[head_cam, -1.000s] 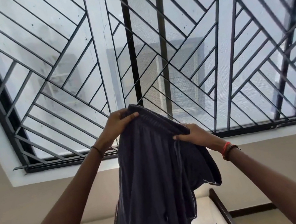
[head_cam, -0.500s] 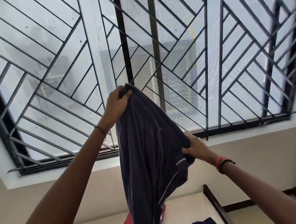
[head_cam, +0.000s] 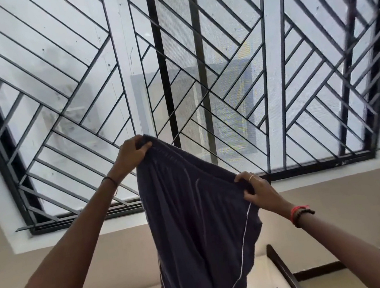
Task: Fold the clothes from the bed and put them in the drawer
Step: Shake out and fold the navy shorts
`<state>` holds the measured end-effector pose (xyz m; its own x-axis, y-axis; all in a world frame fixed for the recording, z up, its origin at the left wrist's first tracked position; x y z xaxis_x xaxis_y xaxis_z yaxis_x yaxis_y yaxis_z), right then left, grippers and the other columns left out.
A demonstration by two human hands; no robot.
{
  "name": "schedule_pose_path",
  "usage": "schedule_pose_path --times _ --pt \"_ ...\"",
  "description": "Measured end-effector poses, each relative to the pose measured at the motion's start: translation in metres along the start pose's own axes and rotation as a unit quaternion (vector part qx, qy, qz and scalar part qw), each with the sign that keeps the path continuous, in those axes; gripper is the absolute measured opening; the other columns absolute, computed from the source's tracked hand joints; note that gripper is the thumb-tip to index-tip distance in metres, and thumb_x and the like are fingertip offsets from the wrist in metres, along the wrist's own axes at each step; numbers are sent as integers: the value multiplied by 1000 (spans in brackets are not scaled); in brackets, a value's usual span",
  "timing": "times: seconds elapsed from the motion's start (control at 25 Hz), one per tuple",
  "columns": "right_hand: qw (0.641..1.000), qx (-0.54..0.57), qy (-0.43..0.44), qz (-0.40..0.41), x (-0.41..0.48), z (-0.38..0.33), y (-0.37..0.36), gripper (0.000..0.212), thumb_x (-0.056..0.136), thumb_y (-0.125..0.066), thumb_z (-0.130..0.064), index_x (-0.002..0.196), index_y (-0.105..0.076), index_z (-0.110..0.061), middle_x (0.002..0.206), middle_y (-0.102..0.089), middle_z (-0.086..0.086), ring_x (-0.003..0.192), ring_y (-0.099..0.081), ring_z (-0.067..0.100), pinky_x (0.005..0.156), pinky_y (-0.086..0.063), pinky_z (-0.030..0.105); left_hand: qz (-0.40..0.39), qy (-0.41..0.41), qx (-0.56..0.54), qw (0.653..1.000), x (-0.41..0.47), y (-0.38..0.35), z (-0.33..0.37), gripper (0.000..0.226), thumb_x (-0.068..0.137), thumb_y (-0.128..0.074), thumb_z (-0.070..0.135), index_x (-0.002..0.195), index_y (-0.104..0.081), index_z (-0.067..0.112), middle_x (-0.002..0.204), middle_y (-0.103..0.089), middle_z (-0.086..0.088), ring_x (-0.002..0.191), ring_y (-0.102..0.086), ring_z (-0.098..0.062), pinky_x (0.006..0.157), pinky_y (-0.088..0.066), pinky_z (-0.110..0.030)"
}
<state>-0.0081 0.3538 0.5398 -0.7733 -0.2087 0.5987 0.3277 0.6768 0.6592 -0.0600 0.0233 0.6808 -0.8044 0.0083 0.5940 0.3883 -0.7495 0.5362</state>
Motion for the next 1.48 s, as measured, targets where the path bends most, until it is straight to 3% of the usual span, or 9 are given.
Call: schedule_pose_path --times 0.12,0.28,0.44,0.56,0.72,0.84,1.0,1.28,1.48 --pt "999 -8 -36 -22 0 7 1 34 71 -60 4 98 -65 -16 88 -59 0 74 -54 13 69 -38 15 -20 2 12 1000 3 -1 -7 26 83 -55 -6 100 -69 8 98 -70 -10 94 -63 -20 82 -46 -24" --pt "994 -32 -26 -99 -2 8 -12 31 74 -58 5 95 -71 -14 88 -57 8 71 -52 14 71 -39 20 -104 -54 78 990 -5 -19 -5 56 67 -35 -22 83 -68 20 88 -68 -2 90 -59 -14 70 -38 -1" --pt "992 19 -60 -109 -6 9 -11 17 79 -66 -8 74 -68 -24 83 -63 -3 70 -54 2 73 -41 23 -158 -110 152 969 -11 -39 -27 64 67 -35 -24 100 -71 18 99 -61 -11 103 -53 -26 88 -40 -24" --pt "987 -1 -36 -160 -7 -4 -13 31 62 -80 -50 68 -62 -26 79 -57 -10 70 -51 1 68 -40 17 -187 -144 166 958 -16 -51 -36 74 66 -33 -24 104 -69 28 100 -53 -15 102 -50 -27 94 -44 -43" --pt "958 -97 68 -261 -15 -13 -25 43 62 -83 -45 86 -61 -16 96 -41 -4 79 -44 2 69 -34 7 -205 -131 162 956 -18 -56 -41 95 70 -32 -22 93 -48 68 107 -49 -13 102 -49 -23 88 -44 -31" --pt "963 -93 83 -240 -10 1 -17 30 76 -77 -33 88 -66 -8 105 -44 1 91 -51 14 83 -40 20 -180 -130 124 967 -18 -49 -43 77 75 -37 -20 96 -49 53 109 -44 -12 102 -50 -23 84 -44 -23" --pt "978 -73 44 -188 8 14 18 28 76 -77 -28 69 -59 -9 75 -45 -10 68 -48 -1 66 -35 19 -172 -146 109 968 -15 -44 -49 83 72 -37 -21 90 -50 59 108 -43 -10 101 -48 -20 82 -41 -10" --pt "996 -46 -19 -78 34 33 72 32 78 -76 -25 57 -53 -28 59 -49 -7 55 -46 3 58 -33 25 -286 -125 219 925 -25 -73 -49 50 72 -36 -20 101 -68 4 93 -59 -14 92 -54 -24 81 -44 -31" --pt "997 -60 -39 -5 42 28 88 15 89 -64 -20 77 -64 -11 68 -58 7 63 -50 16 60 -31 26 -277 -66 240 928 -39 -84 -32 22 88 -37 -2 70 -46 7 80 -56 -12 80 -50 -23 65 -33 -30"
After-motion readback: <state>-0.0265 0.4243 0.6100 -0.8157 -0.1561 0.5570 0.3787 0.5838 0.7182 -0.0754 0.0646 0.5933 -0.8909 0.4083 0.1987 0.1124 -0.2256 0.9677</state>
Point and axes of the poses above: each hand's wrist, its own x-axis towards the middle knuckle, its own y-axis out of the back of the hand, z = x × y, the point moved 9 cm from there along x, towards the middle knuckle
